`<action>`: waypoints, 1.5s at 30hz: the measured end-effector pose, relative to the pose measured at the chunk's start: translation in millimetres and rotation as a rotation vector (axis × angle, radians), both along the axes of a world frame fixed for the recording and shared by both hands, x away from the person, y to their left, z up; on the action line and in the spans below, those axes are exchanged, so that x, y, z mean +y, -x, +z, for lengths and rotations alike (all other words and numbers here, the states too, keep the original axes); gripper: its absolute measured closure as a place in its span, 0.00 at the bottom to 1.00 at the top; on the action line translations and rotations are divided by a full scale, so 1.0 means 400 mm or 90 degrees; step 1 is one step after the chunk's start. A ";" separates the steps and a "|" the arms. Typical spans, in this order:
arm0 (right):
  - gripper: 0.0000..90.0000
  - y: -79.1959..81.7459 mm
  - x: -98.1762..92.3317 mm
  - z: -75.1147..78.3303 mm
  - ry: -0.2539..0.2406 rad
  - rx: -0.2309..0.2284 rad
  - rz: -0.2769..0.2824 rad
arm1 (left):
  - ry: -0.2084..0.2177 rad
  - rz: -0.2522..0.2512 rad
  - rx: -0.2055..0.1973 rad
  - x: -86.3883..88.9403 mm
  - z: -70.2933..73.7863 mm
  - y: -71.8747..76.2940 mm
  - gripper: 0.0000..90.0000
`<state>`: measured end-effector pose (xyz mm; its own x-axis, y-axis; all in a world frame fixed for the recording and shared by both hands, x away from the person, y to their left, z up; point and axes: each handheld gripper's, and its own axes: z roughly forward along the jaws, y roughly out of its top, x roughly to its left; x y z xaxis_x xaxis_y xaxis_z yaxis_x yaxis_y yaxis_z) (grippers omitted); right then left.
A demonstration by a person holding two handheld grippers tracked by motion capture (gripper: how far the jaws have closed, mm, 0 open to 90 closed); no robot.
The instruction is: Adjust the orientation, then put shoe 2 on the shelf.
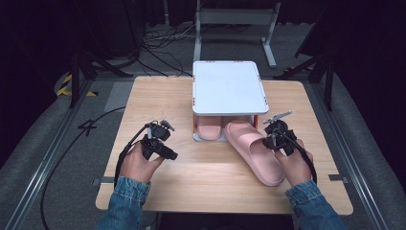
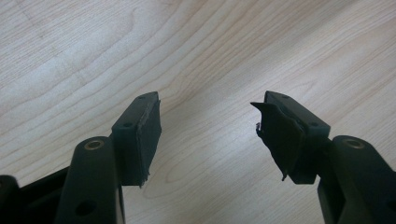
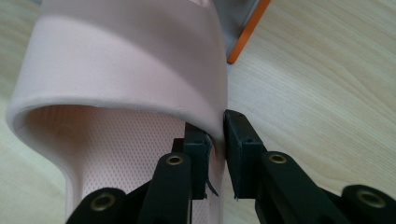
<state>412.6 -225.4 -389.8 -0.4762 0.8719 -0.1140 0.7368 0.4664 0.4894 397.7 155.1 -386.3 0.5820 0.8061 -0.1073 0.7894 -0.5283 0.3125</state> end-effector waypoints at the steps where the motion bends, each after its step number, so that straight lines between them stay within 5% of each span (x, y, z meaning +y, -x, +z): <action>1: 0.88 -0.009 0.004 -0.004 0.004 -0.002 -0.007 | 0.001 0.001 -0.001 0.001 -0.001 0.000 0.43; 9: 0.86 -0.051 0.046 -0.044 0.023 -0.003 -0.034 | 0.012 0.008 0.007 0.005 -0.003 -0.001 0.43; 14: 0.65 -0.041 0.032 -0.042 0.002 0.011 -0.016 | 0.011 0.002 0.006 -0.001 -0.002 -0.009 0.43; 21: 0.63 0.044 -0.041 -0.008 -0.001 0.024 0.007 | 0.015 -0.004 0.002 -0.008 0.003 -0.014 0.43; 29: 0.71 0.163 -0.104 -0.007 0.017 0.079 0.046 | 0.015 -0.012 0.003 -0.020 0.008 -0.020 0.43; 39: 0.73 0.226 -0.094 -0.078 0.070 0.173 0.091 | 0.007 -0.015 -0.006 -0.023 0.010 -0.024 0.43; 45: 0.70 0.223 -0.070 -0.113 0.066 0.178 0.117 | 0.011 -0.011 -0.004 -0.021 0.009 -0.018 0.43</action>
